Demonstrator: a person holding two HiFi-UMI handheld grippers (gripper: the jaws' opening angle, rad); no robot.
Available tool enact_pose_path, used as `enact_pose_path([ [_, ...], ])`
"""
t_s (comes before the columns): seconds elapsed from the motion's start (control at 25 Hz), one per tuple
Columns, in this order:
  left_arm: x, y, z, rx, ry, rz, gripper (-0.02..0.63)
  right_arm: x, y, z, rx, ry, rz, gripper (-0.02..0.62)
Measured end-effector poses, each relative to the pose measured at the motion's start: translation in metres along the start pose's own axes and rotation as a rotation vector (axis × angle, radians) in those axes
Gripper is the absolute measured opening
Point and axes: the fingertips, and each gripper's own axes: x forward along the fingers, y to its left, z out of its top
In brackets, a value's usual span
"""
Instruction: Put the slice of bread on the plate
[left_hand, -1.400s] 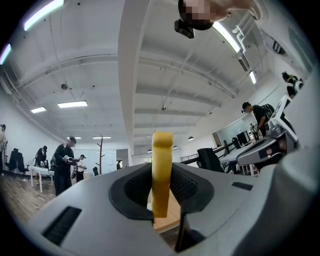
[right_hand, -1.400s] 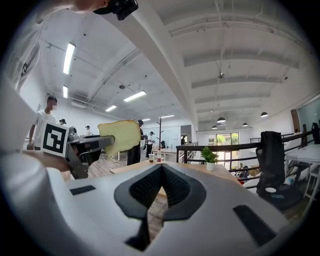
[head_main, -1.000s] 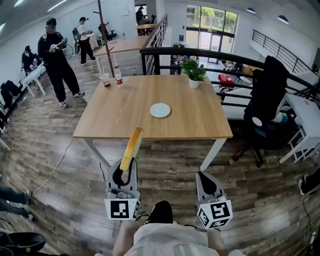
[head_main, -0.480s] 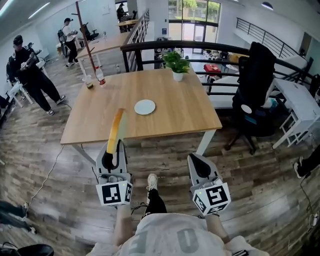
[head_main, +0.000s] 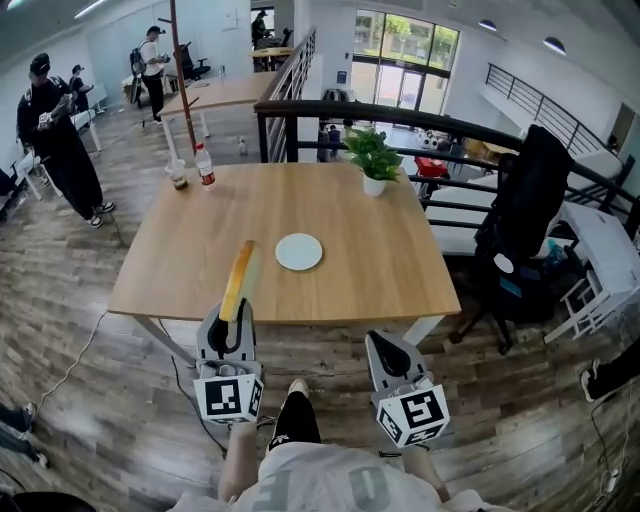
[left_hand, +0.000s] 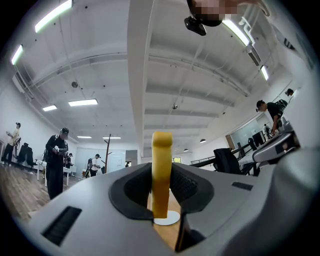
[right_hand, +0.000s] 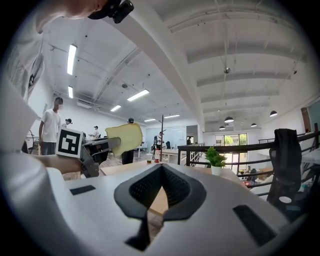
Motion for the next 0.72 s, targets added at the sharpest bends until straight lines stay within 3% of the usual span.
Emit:
enact_pose_path([
  [0.32, 0.112, 0.049, -0.045, 0.004, 0.016, -0.004, 0.092, 0.14, -0.04, 0.003, 0.017, 0.017, 0.043, 0.015],
  [0.52, 0.184, 0.062, -0.044, 0.048, 0.054, -0.052, 0.092, 0.219, -0.055, 0.027, 0.007, 0.037, 0.068, 0.015],
  [0.72, 0.23, 0.06, -0.041, 0.011, 0.09, -0.124, 0.092, 0.253, -0.053, 0.038, 0.017, 0.061, 0.131, 0.015],
])
